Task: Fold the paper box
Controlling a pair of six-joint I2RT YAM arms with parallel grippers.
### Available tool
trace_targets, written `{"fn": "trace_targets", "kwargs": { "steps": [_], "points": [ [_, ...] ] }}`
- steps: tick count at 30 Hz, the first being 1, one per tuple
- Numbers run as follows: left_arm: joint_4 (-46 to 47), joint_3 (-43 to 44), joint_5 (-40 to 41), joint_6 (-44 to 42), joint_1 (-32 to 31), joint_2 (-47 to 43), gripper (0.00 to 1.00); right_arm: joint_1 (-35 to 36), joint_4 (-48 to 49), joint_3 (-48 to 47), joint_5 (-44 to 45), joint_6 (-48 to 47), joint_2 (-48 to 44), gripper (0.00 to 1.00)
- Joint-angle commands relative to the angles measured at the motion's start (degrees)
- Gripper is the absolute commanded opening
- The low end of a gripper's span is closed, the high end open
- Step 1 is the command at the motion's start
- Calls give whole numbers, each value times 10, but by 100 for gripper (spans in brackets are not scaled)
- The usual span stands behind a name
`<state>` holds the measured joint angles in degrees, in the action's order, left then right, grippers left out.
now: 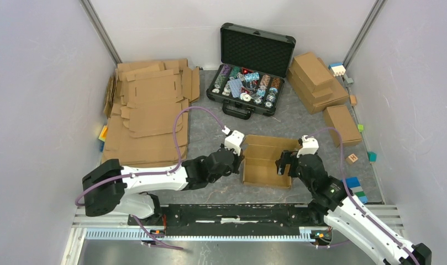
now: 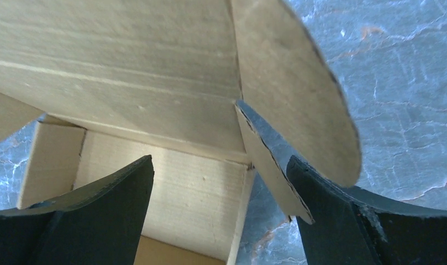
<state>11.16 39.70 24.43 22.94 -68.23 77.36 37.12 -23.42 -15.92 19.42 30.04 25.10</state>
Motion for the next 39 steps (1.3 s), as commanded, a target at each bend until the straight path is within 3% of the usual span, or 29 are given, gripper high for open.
{"fn": "trace_targets", "kwargs": {
  "steps": [1,13,18,22,29,36,39],
  "points": [
    [22,5,39,-22,-2,-33,3,4,7,-12,-25,19,12,93],
    [1,-14,18,5,62,-51,5,4,134,-18,-56,11,130,89],
    [16,-21,-65,1,149,-45,4,4,207,-45,-40,2,208,89],
    [20,-9,-109,-41,193,-38,4,3,215,-89,-22,-12,259,95],
    [52,-19,-141,-86,206,-25,4,3,230,-99,-51,-71,232,98],
    [83,-27,-165,-100,206,-5,3,-15,160,-179,8,-125,225,98],
    [83,-30,-165,-112,206,-16,3,-57,179,-200,-49,-160,229,98]
  ]
}}
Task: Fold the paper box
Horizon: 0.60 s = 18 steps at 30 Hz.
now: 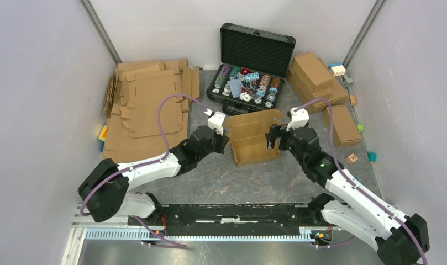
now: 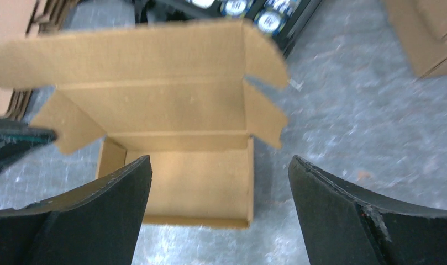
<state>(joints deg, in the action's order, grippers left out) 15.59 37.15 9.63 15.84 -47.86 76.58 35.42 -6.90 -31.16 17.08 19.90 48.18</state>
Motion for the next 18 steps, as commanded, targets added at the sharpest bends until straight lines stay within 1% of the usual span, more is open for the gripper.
{"fn": "trace_targets", "kwargs": {
  "steps": [1,3,5,6,8,10,12,13,15,18],
  "points": [
    [39,-6,-16,-43,2,-11,3,-56,27,-50,-61,-71,-3,98],
    [43,-15,-3,-47,2,-16,5,-86,43,-58,-115,-99,2,98],
    [53,-25,8,-53,2,-20,5,-102,44,-73,-167,-144,23,98],
    [54,-27,12,-54,2,-22,5,-103,41,-81,-169,-162,37,98],
    [56,-29,9,-54,2,-25,5,-111,13,-109,-169,-168,82,97],
    [56,-28,6,-54,2,-24,5,-129,-13,-138,-200,-170,119,91],
    [55,-27,7,-55,2,-21,5,-146,6,-132,-258,-173,129,88],
    [55,-26,7,-56,2,-20,5,-151,16,-126,-270,-173,129,88],
    [55,-25,7,-57,2,-20,5,-155,26,-124,-262,-176,132,89],
    [54,-26,7,-57,2,-19,5,-161,12,-136,-243,-181,146,92]
  ]
}}
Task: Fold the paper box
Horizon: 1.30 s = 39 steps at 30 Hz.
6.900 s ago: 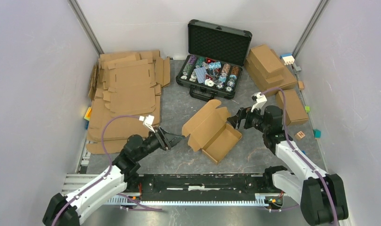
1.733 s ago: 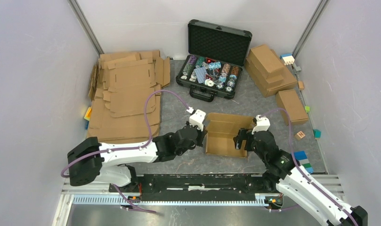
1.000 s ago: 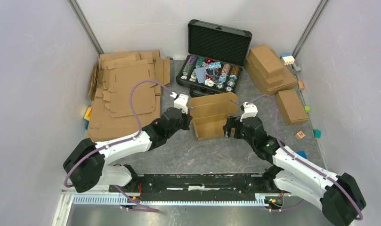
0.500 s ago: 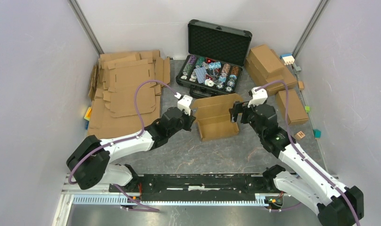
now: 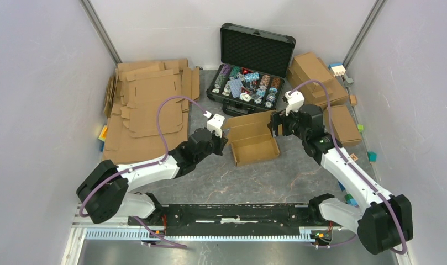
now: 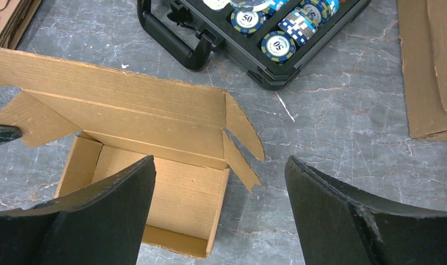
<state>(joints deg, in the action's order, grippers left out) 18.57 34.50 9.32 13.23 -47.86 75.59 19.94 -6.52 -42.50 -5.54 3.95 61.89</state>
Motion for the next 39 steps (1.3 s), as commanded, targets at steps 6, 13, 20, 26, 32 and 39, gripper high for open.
{"fn": "trace_targets", "kwargs": {
  "steps": [6,13,20,26,32,39],
  "points": [
    [22,6,2,-31,2,-1,5,-8,-11,-34,-46,-24,49,83],
    [23,6,-5,-28,2,-4,5,-8,-8,-30,-15,-30,51,55],
    [20,8,-13,-24,2,-7,5,-8,-6,-38,-14,-27,66,31],
    [18,9,-19,-20,2,-6,12,-8,-4,-42,-12,-17,75,8],
    [3,31,-39,-4,2,8,17,-8,14,-18,-41,-12,54,0],
    [-18,53,-41,6,2,18,9,3,35,29,-46,30,16,0]
  ]
}}
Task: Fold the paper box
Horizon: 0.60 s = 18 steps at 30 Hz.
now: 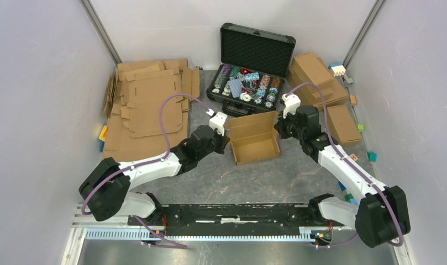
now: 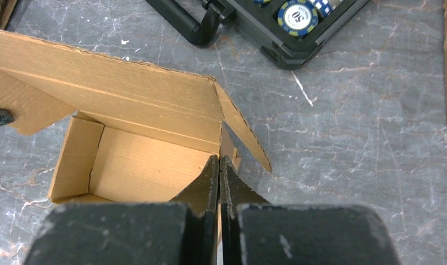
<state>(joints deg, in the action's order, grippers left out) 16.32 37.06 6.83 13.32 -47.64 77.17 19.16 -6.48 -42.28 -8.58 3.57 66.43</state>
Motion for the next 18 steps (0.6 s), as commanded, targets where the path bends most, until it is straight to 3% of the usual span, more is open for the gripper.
{"fn": "trace_targets", "kwargs": {
  "steps": [1,11,18],
  "points": [
    [5,28,-14,10,0,1,9,18,36,33,-7,37,-35,0],
    [-7,44,0,125,-3,13,10,73,54,54,40,89,-59,0],
    [-4,39,79,137,-43,29,10,93,94,97,55,125,-83,0]
  ]
}}
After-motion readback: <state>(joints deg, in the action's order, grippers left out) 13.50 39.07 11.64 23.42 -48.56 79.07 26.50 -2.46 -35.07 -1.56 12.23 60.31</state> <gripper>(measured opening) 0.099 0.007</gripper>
